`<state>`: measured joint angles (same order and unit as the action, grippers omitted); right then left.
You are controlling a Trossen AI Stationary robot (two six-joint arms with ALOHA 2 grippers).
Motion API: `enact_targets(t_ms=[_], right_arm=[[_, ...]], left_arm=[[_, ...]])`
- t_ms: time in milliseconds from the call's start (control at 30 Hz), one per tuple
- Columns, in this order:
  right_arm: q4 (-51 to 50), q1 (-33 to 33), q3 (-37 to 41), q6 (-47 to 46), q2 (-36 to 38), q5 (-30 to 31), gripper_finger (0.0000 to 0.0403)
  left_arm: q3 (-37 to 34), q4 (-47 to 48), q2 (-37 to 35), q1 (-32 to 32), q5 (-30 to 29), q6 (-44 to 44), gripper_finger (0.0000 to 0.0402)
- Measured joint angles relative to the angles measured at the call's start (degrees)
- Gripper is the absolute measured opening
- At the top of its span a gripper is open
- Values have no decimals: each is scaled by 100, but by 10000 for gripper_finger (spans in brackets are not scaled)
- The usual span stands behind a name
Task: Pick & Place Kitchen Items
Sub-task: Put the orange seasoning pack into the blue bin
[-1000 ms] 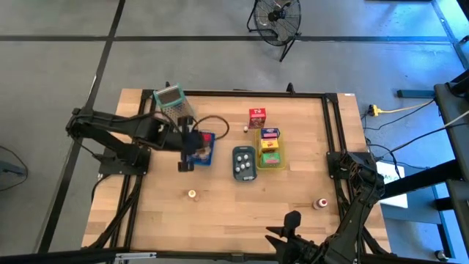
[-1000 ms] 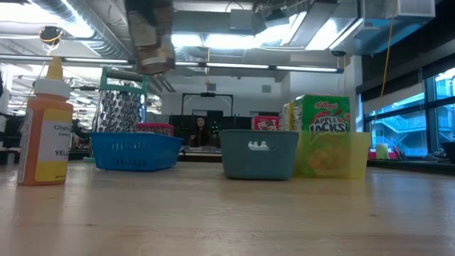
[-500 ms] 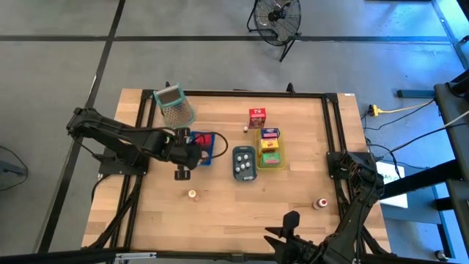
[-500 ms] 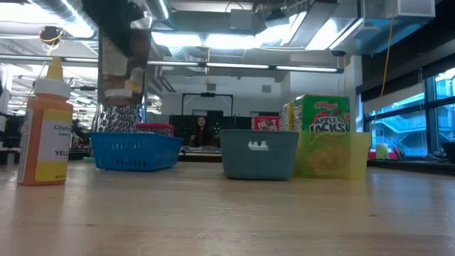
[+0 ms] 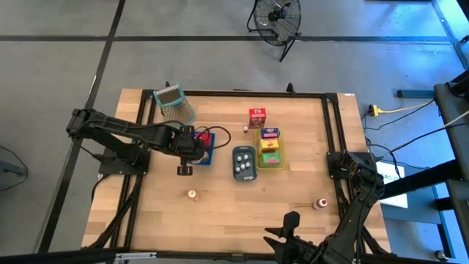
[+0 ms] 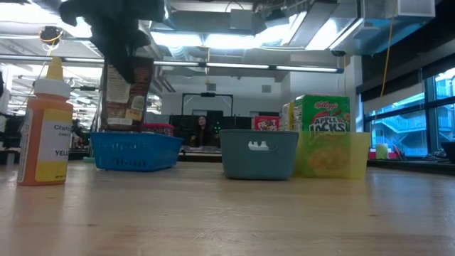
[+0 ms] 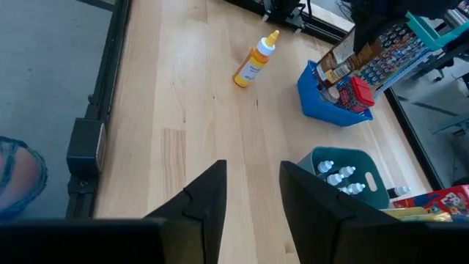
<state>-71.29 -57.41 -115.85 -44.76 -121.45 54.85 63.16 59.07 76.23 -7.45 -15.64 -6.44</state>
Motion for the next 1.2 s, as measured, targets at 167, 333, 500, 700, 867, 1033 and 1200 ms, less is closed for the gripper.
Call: enact_targets(t_ms=[167,333,500,700,867,1033,1200], right_arm=[[9,0,0,-161,0,-64,131],[41,0,0,-241,0,-133,131],[176,0,0,-242,0,-136,131],[463,0,0,-240,0,-185,131],[588,2,0,-242,0,-308,131],[648,2,0,-263,0,-309,131],[787,2,0,-300,0,-326,131]], left_arm=[[0,-97,6,210,354,161,2],[0,-109,28,269,723,266,2],[0,-107,28,270,814,418,2],[0,-108,28,392,727,759,2],[0,-159,28,641,719,883,2],[0,-215,28,801,724,966,2],[-5,-216,75,871,1001,976,2]])
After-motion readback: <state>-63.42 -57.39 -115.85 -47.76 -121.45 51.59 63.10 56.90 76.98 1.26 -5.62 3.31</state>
